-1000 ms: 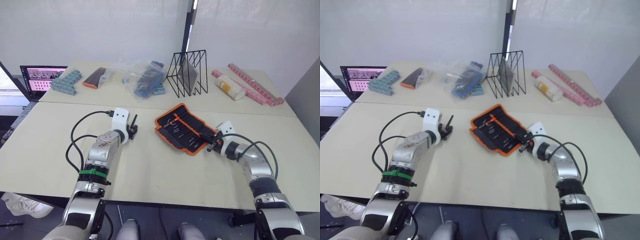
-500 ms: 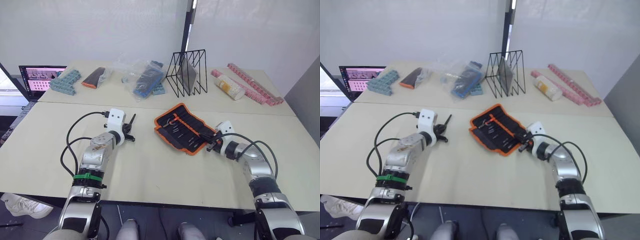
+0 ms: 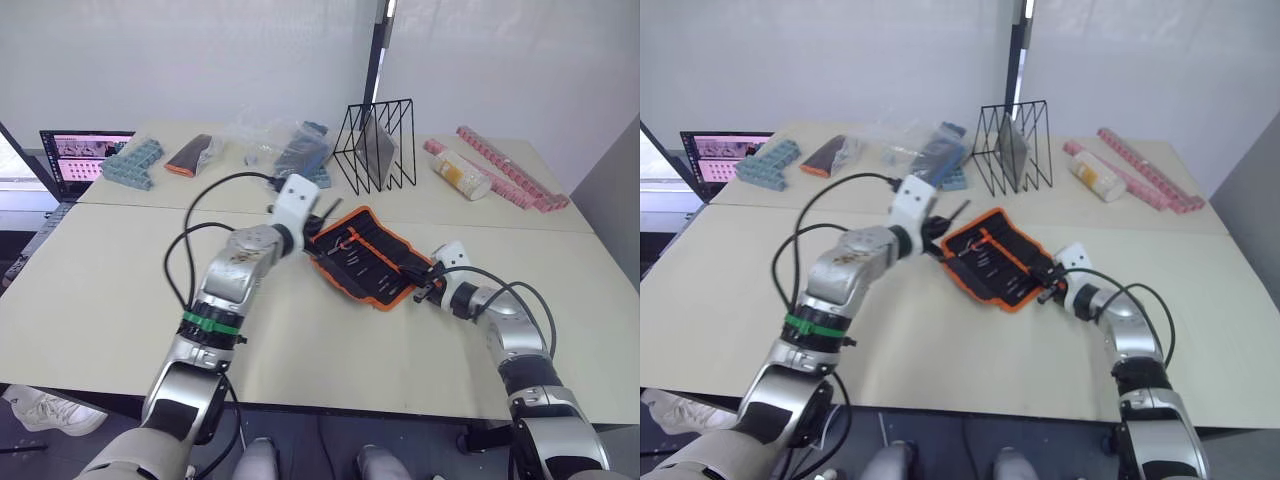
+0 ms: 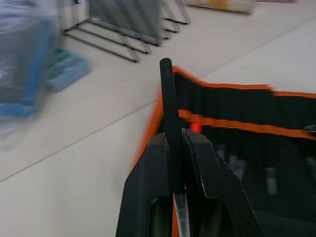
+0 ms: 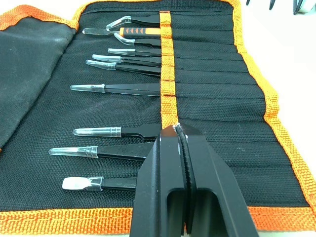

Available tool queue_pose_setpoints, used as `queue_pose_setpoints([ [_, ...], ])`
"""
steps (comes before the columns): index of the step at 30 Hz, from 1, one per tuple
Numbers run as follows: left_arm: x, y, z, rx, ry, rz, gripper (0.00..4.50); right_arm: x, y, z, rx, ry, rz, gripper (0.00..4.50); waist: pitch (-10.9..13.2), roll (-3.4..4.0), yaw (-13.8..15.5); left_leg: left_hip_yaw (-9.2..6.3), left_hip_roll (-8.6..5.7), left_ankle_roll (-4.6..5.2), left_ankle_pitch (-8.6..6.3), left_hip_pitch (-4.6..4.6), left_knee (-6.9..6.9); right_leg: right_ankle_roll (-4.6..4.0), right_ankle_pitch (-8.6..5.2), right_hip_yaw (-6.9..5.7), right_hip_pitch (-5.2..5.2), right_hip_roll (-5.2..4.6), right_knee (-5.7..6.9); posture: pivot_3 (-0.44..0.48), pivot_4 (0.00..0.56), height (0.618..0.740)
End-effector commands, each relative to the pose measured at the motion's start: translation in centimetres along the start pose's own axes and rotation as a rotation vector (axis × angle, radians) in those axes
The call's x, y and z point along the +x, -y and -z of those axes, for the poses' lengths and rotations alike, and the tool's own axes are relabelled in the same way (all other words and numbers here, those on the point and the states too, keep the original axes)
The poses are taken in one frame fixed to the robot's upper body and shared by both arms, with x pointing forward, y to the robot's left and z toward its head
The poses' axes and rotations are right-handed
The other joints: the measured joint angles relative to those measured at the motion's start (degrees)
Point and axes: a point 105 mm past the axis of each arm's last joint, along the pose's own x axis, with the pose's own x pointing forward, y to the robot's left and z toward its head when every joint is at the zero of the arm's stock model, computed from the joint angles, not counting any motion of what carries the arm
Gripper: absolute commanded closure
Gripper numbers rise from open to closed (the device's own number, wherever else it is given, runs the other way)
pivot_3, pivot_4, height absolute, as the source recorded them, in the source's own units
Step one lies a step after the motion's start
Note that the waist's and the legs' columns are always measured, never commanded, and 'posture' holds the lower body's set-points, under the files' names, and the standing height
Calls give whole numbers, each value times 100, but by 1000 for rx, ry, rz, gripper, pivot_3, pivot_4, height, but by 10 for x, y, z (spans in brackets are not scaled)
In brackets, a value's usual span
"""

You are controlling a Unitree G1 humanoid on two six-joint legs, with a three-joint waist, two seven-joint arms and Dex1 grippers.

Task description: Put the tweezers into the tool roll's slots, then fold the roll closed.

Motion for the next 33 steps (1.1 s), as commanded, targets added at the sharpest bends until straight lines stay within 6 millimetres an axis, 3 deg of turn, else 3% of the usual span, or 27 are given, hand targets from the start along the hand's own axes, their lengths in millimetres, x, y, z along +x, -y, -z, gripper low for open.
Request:
queue_pose_setpoints([
  [1, 10, 22, -7, -64, -42, 111, 4465, -9, 2, 22, 46, -71, 33, 4500, 1, 1, 9, 0, 0, 0, 0, -1, 0, 0, 0, 0, 0, 0, 0, 0, 150, 735],
  [6, 19, 33, 1, -48, -110, 131, 4465, -14, 3, 22, 49, -66, 53, 4500, 2, 3, -10, -1, -1, 1, 0, -2, 0, 1, -1, 1, -1, 0, -1, 0, 150, 735],
  [14, 21, 34, 32, -31, -241, 115, 4465, -16, 0, 24, 59, -66, 64, 4500, 3, 4, -6, -2, -2, 1, 0, -3, 1, 1, -1, 1, -1, 0, -1, 0, 150, 735],
  [24, 24, 37, 49, -34, -294, 102, 4465, -11, -3, 25, 63, -68, 49, 4500, 2, 4, -8, -1, -2, 1, 0, -2, 1, 1, -1, 1, -1, 0, -2, 0, 150, 735],
  [33, 34, 32, 44, -32, -263, 68, 4465, -9, -8, 24, 67, -56, 22, 4500, 2, 4, -10, -1, -2, 1, 0, -1, 2, 1, -1, 1, 0, 0, -1, 0, 150, 735],
])
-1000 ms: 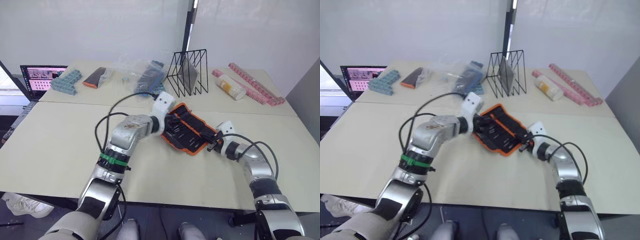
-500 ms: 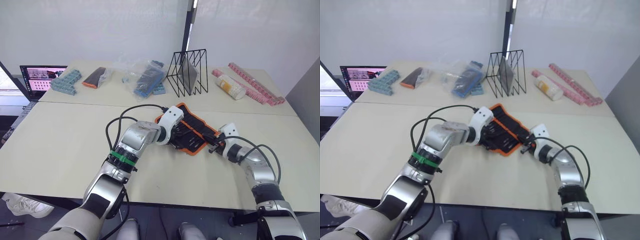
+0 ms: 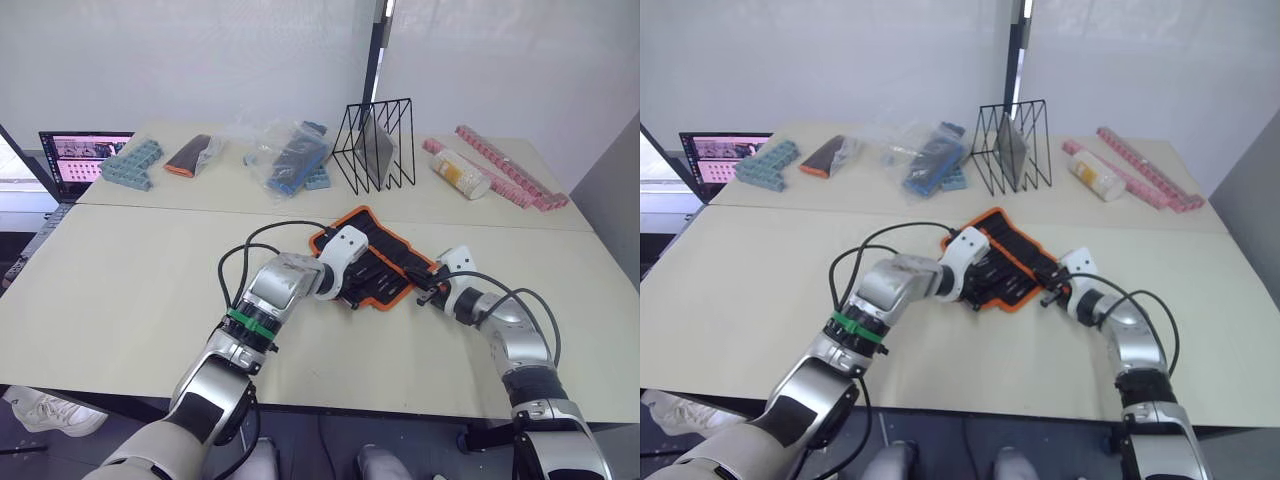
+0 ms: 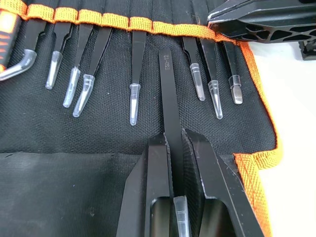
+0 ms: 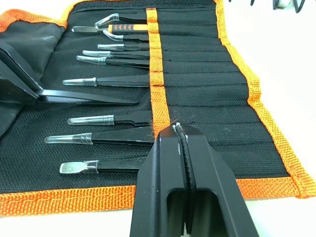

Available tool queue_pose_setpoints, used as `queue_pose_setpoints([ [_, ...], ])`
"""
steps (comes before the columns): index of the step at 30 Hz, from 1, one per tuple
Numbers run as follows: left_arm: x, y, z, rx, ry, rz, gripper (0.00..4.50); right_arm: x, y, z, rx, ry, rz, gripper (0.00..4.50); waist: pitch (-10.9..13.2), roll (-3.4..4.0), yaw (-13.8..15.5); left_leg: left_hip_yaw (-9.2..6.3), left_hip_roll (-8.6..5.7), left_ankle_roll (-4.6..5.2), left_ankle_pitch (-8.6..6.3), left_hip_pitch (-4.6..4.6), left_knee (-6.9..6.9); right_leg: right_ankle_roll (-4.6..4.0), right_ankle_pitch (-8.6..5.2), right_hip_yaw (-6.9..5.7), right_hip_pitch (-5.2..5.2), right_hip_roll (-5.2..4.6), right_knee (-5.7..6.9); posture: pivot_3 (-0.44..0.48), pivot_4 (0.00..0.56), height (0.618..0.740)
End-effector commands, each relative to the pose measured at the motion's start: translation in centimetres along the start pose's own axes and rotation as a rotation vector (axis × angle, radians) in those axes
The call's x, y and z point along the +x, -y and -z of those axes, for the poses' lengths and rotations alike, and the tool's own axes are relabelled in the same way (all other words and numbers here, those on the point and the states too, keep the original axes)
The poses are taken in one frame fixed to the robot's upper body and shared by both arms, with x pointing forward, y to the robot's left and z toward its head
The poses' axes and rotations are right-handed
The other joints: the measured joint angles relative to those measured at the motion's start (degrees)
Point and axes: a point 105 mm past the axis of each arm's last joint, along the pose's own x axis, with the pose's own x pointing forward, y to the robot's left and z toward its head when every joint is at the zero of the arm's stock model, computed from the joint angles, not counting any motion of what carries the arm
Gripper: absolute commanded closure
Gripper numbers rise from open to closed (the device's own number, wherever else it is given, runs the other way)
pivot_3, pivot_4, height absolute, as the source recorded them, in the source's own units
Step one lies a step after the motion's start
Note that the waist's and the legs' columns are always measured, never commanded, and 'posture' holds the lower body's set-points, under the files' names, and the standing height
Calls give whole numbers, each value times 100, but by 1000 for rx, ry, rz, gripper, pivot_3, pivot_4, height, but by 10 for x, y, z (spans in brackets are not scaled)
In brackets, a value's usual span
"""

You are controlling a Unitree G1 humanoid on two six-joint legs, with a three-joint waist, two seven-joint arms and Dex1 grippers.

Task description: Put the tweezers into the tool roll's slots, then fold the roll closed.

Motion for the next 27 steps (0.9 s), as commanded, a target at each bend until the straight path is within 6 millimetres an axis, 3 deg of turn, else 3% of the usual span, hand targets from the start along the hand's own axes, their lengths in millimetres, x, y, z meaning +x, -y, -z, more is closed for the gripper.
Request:
queue_pose_setpoints([
  [1, 0, -3, -17, 30, 45, -26, 4465, -2, -6, 20, 44, -61, -17, 4500, 0, 0, 0, 0, 0, 0, 0, 0, 0, 0, 0, 0, 0, 0, 0, 0, 150, 735],
  [27, 36, 8, -32, 200, 42, 18, 4465, 0, -14, 32, -11, -123, -71, 4500, 0, 0, -1, 1, -2, 0, 0, 1, 1, 2, -1, 0, 1, 1, -1, 0, 150, 735],
])
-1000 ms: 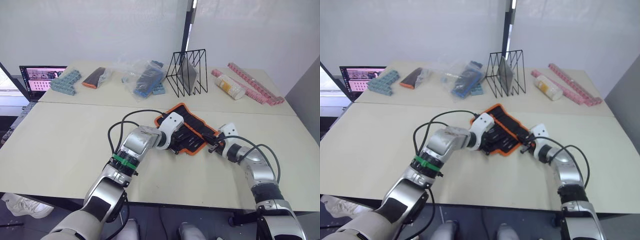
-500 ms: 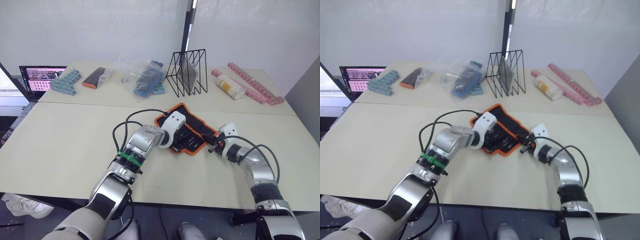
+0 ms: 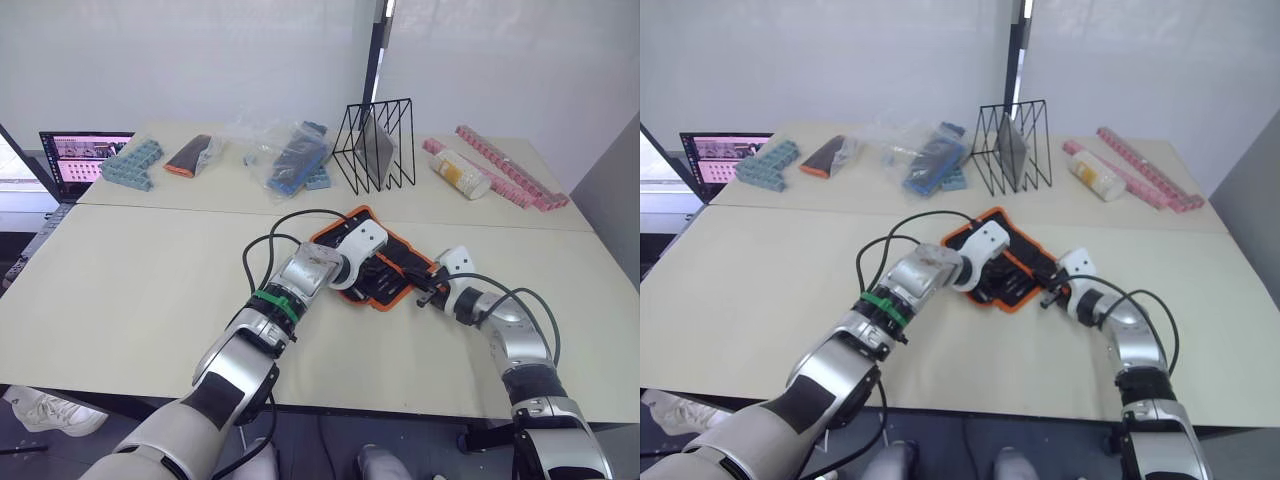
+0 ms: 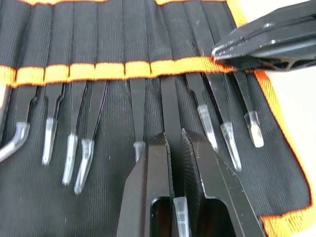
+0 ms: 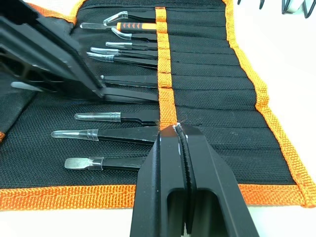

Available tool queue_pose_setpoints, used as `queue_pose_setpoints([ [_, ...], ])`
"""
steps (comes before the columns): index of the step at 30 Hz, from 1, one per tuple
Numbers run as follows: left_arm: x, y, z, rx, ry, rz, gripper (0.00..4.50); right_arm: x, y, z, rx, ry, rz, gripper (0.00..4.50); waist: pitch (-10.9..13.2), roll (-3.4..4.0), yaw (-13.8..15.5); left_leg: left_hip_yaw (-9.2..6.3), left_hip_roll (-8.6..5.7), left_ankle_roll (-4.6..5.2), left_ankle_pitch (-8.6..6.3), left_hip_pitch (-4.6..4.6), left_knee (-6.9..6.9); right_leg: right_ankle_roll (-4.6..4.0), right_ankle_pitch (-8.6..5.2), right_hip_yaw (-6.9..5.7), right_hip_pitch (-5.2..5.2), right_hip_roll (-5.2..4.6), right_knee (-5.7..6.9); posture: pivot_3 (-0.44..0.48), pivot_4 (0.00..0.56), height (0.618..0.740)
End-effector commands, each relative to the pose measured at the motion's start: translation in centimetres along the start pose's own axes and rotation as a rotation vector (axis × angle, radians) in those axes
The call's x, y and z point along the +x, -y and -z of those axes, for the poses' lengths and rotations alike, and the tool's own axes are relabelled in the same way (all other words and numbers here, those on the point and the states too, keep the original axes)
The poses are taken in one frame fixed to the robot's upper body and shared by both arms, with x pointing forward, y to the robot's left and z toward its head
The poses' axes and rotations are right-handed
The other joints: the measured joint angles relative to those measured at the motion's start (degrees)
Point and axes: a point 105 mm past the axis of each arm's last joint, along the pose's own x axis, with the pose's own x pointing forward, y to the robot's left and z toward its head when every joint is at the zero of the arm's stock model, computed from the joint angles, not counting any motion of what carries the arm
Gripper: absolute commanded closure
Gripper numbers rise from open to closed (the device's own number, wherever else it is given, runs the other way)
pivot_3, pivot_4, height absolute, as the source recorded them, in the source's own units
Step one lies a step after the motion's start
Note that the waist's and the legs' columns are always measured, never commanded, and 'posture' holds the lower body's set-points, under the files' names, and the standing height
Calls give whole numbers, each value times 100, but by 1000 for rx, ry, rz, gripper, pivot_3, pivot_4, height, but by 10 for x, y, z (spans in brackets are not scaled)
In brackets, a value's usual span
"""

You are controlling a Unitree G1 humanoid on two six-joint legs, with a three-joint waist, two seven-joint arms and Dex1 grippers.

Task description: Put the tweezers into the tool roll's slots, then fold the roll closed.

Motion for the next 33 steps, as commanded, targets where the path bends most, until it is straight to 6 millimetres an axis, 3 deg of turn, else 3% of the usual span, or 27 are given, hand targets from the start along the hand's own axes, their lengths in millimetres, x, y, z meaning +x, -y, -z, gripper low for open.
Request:
queue_pose_setpoints([
  [1, 5, 3, -13, 39, 42, 10, 4465, 1, -14, 29, 23, -108, -37, 4500, 0, 0, -1, 0, 0, 0, 0, 0, 0, 0, 0, 0, 0, 0, 0, 0, 150, 735],
  [24, 19, 4, -32, 31, 104, -30, 4465, 4, -21, 28, 48, -86, -14, 4500, 0, 0, -13, -1, -2, 0, 0, 2, -2, 4, -2, 0, 0, 1, 1, 0, 150, 735],
  [26, 18, 2, -32, 29, 109, -31, 3581, 4, -21, 28, 48, -88, -15, 4500, 0, 0, -15, -1, -2, 0, 0, 1, -2, 4, -2, 0, -1, 1, 1, 0, 150, 735],
  [33, -2, -17, -34, 28, 116, -12, 1359, 5, -19, 26, 43, -89, -20, 4500, 0, 1, -29, -1, -2, -1, 1, 1, -4, 4, -2, 0, -2, 1, 2, 0, 150, 735],
])
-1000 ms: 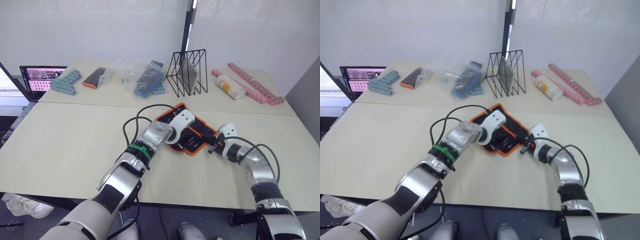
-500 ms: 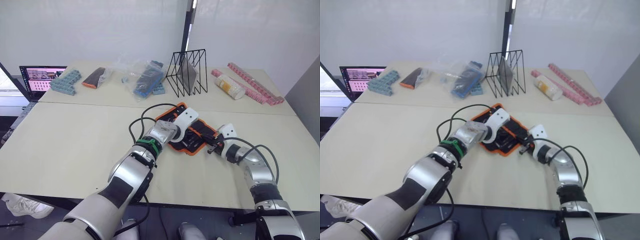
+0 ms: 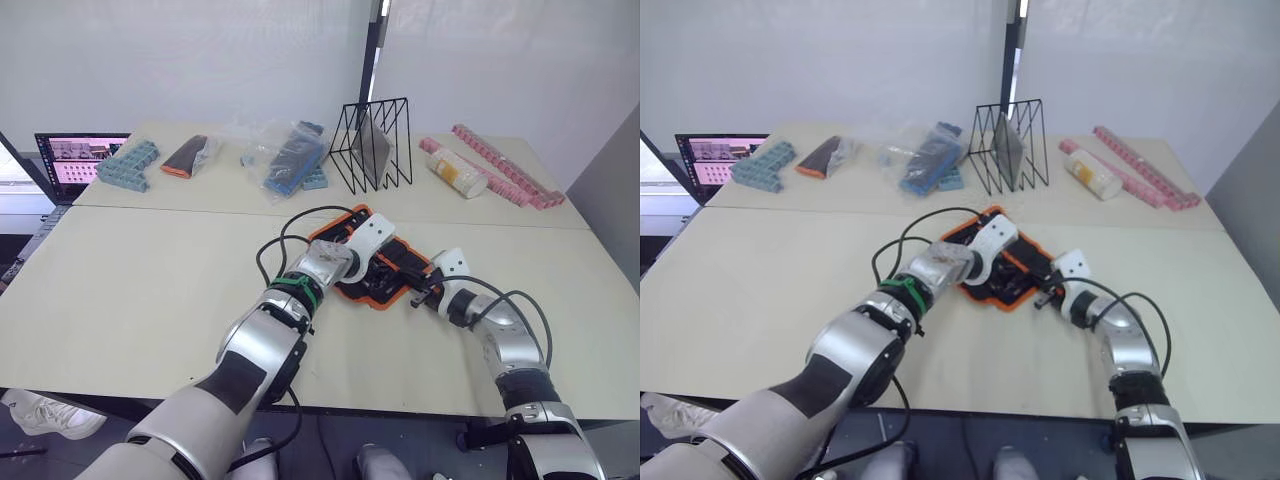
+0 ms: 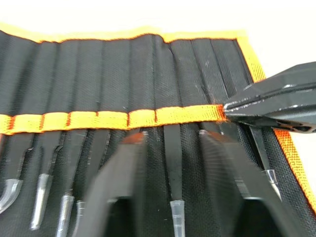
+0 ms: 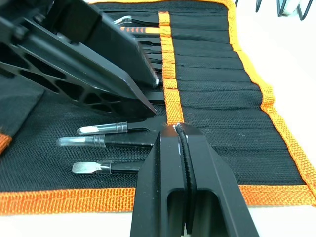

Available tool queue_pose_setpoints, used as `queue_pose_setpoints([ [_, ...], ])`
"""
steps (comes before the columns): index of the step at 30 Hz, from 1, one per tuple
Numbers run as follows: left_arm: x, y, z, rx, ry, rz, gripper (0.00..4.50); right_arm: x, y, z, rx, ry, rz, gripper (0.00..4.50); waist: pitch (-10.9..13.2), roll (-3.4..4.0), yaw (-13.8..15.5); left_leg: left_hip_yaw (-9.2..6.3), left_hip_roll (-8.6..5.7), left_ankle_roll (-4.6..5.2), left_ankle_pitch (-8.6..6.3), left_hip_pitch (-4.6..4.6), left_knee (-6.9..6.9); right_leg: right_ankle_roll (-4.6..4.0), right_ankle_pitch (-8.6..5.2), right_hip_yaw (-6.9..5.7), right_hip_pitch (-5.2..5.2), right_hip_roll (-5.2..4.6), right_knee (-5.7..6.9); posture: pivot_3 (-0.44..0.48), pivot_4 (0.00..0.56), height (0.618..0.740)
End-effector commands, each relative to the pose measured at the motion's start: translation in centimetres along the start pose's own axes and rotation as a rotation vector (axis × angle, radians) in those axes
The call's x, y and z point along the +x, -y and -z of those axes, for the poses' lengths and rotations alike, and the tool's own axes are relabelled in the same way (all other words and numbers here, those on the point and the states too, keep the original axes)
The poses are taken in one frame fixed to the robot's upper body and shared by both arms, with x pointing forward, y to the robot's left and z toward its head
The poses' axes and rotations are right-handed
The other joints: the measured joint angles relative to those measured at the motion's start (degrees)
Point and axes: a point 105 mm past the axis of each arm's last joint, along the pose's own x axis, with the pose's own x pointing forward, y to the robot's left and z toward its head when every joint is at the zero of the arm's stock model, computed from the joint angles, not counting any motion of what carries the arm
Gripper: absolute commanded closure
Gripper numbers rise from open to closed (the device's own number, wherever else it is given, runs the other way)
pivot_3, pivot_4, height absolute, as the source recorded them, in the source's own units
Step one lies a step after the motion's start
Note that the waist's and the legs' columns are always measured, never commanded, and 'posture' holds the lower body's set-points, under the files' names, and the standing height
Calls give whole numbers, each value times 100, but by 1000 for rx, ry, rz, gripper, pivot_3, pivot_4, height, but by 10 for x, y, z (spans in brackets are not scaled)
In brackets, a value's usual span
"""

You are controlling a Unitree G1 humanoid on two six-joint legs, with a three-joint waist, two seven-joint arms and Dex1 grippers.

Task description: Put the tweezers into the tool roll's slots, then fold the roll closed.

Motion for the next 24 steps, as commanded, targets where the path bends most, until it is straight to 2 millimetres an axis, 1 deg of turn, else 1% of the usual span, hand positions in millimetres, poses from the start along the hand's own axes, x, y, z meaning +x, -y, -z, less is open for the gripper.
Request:
queue_pose_setpoints([
  [1, -16, -8, -20, 35, 53, 26, 1000, -1, -10, 30, 40, -118, -35, 4500, 0, 1, -16, 0, 0, 0, 0, 1, -1, 0, 0, 0, 0, 0, 0, 0, 150, 735],
  [4, -39, -20, -20, 26, 69, 29, 35, -1, -9, 29, 37, -120, -39, 4500, -4, 13, -55, 1, 4, 0, 0, 7, -10, -1, 1, 1, -1, 3, 4, 0, 150, 735],
  [10, -95, -36, -18, 6, 140, -10, 35, 1, -7, 27, 31, -121, -51, 4500, -4, 15, -41, -1, 6, -2, 2, 6, -12, -3, 2, 0, -1, 2, 6, 0, 150, 735],
  [12, -117, -39, -9, -2, 134, 1, 35, 1, -6, 24, 32, -113, -57, 4500, -4, 15, -25, -1, 7, -2, 1, 6, -8, -3, 2, 0, 0, 2, 6, 0, 150, 735],
  [14, -139, -41, 0, 28, 126, 19, 35, 2, -7, 22, 21, -112, -69, 4500, -4, 16, -37, 1, 10, -2, 1, 9, -10, -4, 2, 1, 0, 2, 7, 0, 150, 735],
  [17, -170, -43, 8, 23, 171, 38, 35, 2, -10, 20, 12, -110, -87, 4500, -4, 17, -34, 1, 11, -2, 1, 11, -11, -4, 2, 1, -1, 2, 9, 0, 150, 735],
  [18, -177, -43, 11, 21, 181, 38, 35, 2, -10, 19, 10, -108, -90, 4500, -3, 17, -22, 0, 12, -2, 1, 10, -11, -4, 2, 0, 0, 2, 10, 0, 150, 735],
  [20, -192, -46, 25, 39, 166, -2, 35, 1, -8, 14, 1, -99, -92, 4500, -3, 16, -12, 0, 12, -2, 1, 8, -9, -4, 2, 0, 0, 2, 5, 0, 150, 735],
  [24, -211, -50, 46, 41, 146, -102, 35, -2, -2, 2, -19, -74, -83, 4500, -2, 16, 2, 0, 12, -1, 0, 6, -9, -4, 2, 0, 0, 2, 3, 0, 150, 735],
])
